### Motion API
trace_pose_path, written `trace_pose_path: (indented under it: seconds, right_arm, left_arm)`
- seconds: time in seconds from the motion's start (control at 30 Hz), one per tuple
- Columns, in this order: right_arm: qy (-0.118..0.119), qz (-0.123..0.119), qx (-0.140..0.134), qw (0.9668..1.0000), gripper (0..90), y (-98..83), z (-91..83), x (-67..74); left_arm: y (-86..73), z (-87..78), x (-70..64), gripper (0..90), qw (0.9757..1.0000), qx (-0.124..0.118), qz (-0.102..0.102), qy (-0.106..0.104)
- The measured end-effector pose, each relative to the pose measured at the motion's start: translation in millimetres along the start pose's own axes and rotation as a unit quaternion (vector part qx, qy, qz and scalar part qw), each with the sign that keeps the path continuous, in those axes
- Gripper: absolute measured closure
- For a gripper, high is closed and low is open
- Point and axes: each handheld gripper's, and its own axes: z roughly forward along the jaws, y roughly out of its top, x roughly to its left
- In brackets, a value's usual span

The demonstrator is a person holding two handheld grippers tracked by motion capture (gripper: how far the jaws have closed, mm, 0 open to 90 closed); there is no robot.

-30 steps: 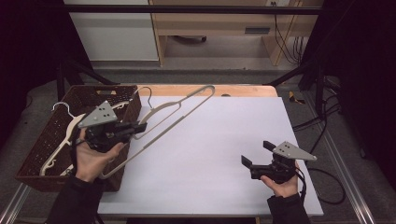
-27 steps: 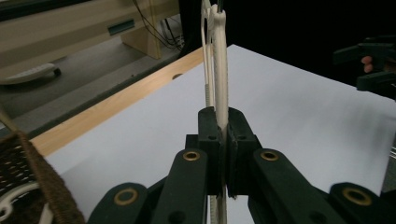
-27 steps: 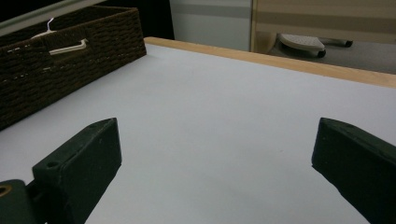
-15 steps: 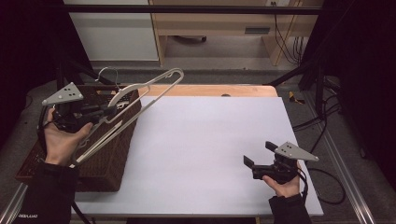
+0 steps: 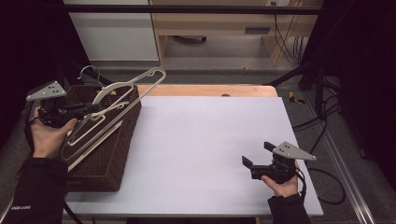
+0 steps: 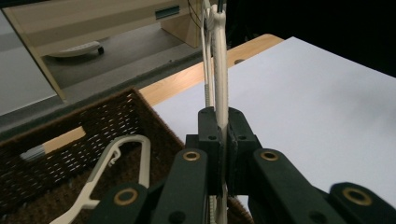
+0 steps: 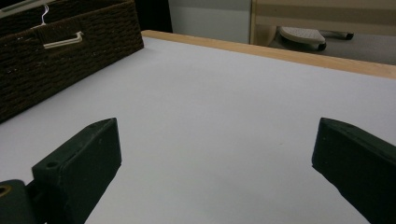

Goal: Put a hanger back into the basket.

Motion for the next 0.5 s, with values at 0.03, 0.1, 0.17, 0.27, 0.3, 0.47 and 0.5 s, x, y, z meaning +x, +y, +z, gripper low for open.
trace_pose_path:
  seconds: [0.03, 0.1, 0.17, 0.27, 0.3, 0.47, 0.5]
  right_arm:
    - [0.000, 0.000, 0.000, 1.0000, 1.8, 0.1, -0.3, -0.3]
    - [-0.001, 0.001, -0.002, 1.0000, 1.7, 0.3, -0.9, -1.0]
    - [-0.002, 0.001, -0.003, 1.0000, 1.6, 0.3, -1.3, -1.6]
    - [-0.001, 0.001, -0.003, 1.0000, 1.6, 0.2, -1.1, -2.1]
    - [0.000, 0.003, -0.002, 1.0000, 1.6, 0.0, -0.8, -1.7]
    - [0.000, 0.000, 0.002, 1.0000, 1.3, -0.7, 1.1, -1.5]
    - [0.000, 0.001, 0.003, 1.0000, 1.3, -0.8, 1.0, -1.1]
  left_arm:
    - [-2.1, -1.5, 3.2, 86.6, 1.0000, 0.000, -0.001, 0.001]
    - [-6.2, -4.7, 9.3, 86.6, 1.0000, 0.004, -0.001, 0.005]
    - [-10.4, -7.6, 14.9, 86.6, 0.9999, 0.009, -0.003, 0.012]
    - [-17.1, -12.2, 22.7, 86.6, 0.9997, 0.016, -0.006, 0.017]
    - [-19.4, -13.6, 25.1, 86.6, 0.9997, 0.017, -0.008, 0.018]
    - [-30.5, -18.7, 34.1, 86.6, 0.9993, 0.025, -0.013, 0.025]
    - [-31.8, -19.1, 35.3, 86.6, 0.9992, 0.027, -0.013, 0.025]
